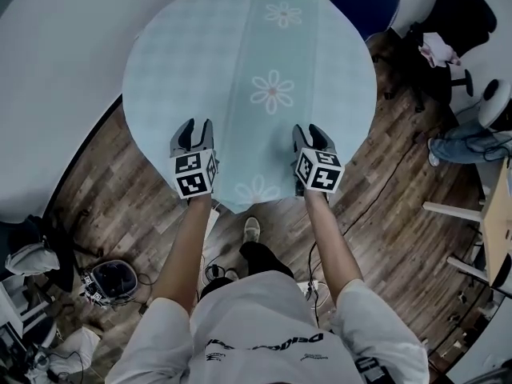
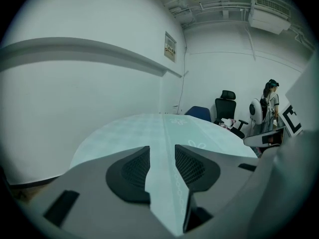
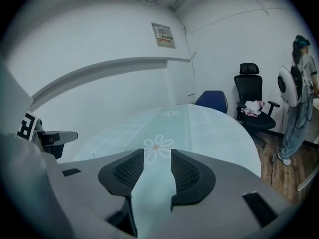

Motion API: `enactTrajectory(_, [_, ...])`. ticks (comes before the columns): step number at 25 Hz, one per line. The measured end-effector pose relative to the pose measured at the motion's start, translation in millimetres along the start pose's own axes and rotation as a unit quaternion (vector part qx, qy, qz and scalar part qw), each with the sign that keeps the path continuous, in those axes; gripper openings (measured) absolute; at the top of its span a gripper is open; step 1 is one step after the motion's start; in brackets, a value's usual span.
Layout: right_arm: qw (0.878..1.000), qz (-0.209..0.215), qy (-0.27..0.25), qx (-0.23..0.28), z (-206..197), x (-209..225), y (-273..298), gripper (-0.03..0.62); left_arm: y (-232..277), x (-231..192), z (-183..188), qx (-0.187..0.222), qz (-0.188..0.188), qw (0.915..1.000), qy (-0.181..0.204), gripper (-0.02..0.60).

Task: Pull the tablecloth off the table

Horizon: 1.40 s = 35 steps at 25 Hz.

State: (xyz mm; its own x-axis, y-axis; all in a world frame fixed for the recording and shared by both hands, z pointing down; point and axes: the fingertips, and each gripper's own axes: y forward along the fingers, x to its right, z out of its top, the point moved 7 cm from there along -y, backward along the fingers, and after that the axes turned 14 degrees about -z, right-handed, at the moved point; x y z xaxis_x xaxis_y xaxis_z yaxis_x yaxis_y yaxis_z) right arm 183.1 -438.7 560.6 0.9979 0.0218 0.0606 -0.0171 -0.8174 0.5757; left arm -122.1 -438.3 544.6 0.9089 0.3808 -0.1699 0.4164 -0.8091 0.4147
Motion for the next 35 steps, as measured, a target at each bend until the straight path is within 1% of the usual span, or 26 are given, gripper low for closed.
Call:
enactTrajectory(4, [1.0,-0.012,-0.013,-0.019,-4.6,7.6,30.4,0.227,27.9,-19.6,-8.4,-0.017,-0.001,0.9998,0.008,0.188])
enactTrajectory(5, [1.0,-0.014,-0.015,-0.023,-5.0,9.5,37.6,0.238,34.5,-24.6,-11.1,-0.023,-0.002,0.9997,0.009,0.201])
enactTrajectory(9, [0.999,-0.019,-0.021,-0.034,-5.2,13.1,69.1,0.259,56.9,-48.0,-19.4,-0.045,0.002,0.9989,0.009,0.227])
enactTrajectory(14, [0.998,-0.028,-0.028,-0.053,-9.2,26.4,98.7,0.279,82.4,-66.6,-31.4,-0.066,-0.001,0.9978,-0.01,0.25])
enactTrajectory(19, [0.997,-0.027,-0.028,-0.07,-10.4,27.4,128.5,0.29,106.8,-92.8,-34.7,-0.082,-0.001,0.9966,-0.009,0.282])
enactTrajectory(23, [0.996,-0.031,-0.035,-0.076,-7.2,33.6,140.4,0.296,120.9,-105.7,-41.6,-0.097,-0.002,0.9952,-0.008,0.302])
enactTrajectory(27, [0.994,-0.042,-0.03,-0.097,-9.1,42.4,159.4,0.3,144.6,-123.8,-51.0,-0.126,-0.009,0.992,-0.001,0.319])
enactTrajectory(30, [0.992,-0.049,-0.043,-0.111,-6.6,48.3,173.2,0.301,157.9,-142.4,-55.8,-0.138,-0.002,0.9903,-0.012,0.327])
enactTrajectory(35, [0.988,-0.067,-0.058,-0.127,-3.6,60.2,188.4,0.299,168.4,-165.9,-48.1,-0.141,0.011,0.9898,-0.019,0.331])
